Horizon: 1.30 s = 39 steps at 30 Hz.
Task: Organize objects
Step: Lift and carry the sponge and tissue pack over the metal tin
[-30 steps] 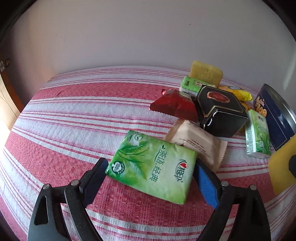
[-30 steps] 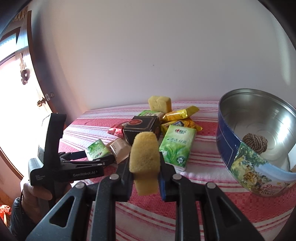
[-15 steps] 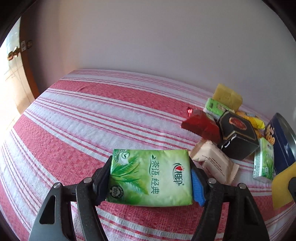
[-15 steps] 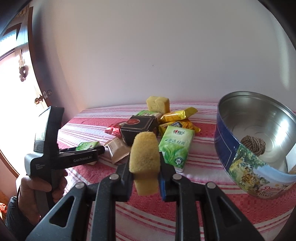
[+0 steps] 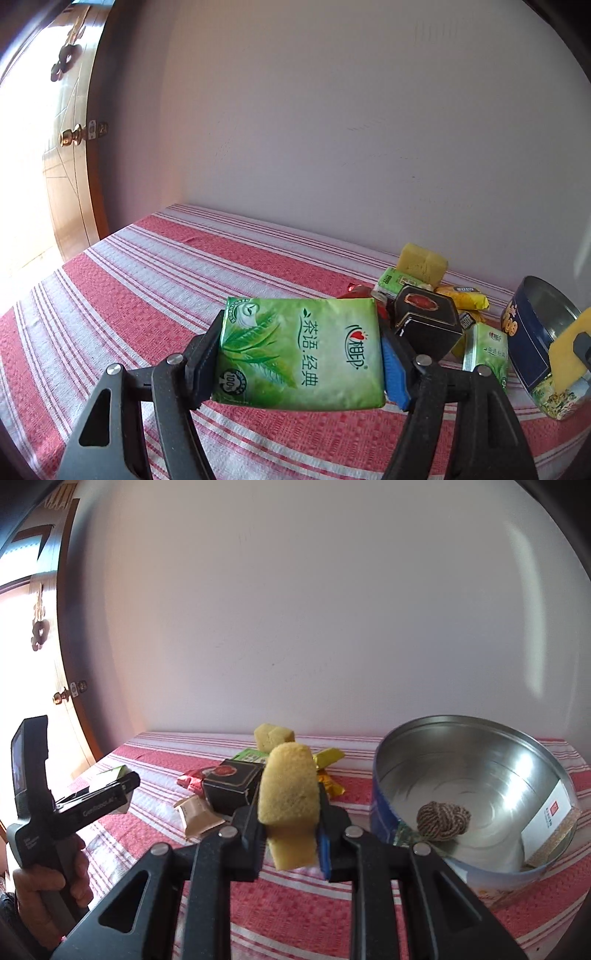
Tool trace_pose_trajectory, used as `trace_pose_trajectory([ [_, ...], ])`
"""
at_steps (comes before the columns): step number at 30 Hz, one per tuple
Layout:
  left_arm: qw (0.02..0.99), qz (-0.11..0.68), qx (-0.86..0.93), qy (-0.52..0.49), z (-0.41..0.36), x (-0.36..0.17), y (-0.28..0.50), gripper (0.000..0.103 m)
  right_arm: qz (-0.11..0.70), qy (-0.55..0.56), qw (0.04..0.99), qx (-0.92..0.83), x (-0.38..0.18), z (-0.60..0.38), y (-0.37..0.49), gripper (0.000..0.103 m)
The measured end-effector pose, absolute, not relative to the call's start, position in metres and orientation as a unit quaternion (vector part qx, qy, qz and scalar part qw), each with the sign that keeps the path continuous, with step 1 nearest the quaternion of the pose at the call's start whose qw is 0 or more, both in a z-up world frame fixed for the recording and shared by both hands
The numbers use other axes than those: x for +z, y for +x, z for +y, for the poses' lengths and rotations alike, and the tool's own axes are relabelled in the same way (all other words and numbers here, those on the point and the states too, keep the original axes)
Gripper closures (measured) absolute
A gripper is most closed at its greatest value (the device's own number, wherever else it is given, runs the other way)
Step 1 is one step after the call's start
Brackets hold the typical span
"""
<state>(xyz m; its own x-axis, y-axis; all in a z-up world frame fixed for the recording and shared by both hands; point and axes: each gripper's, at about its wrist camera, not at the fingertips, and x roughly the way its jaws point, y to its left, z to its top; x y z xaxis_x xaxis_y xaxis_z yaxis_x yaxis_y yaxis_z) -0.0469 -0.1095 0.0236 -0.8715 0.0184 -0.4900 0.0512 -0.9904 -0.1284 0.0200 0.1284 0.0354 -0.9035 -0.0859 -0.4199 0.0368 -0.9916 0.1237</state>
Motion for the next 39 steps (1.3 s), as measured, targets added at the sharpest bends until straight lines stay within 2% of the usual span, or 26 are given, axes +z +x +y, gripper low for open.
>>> trace_pose_trajectory([
  [11,-0.044,0.044,-0.971,0.232,-0.043,0.036,-0.015,0.03,-0.093,0.21,0.02,-0.973,0.035,0.204,0.034,0.081],
  [32,-0.166,0.008,-0.966,0.198,0.106,0.061,0.006,0.03,-0.081,0.17,-0.105,-0.976,0.042,0.322,0.063,0.081],
  [39,-0.188,-0.015,-0.961,0.204,0.148,0.055,0.003,0.03,-0.093,0.175,-0.102,-0.975,0.044,0.346,0.061,0.081],
])
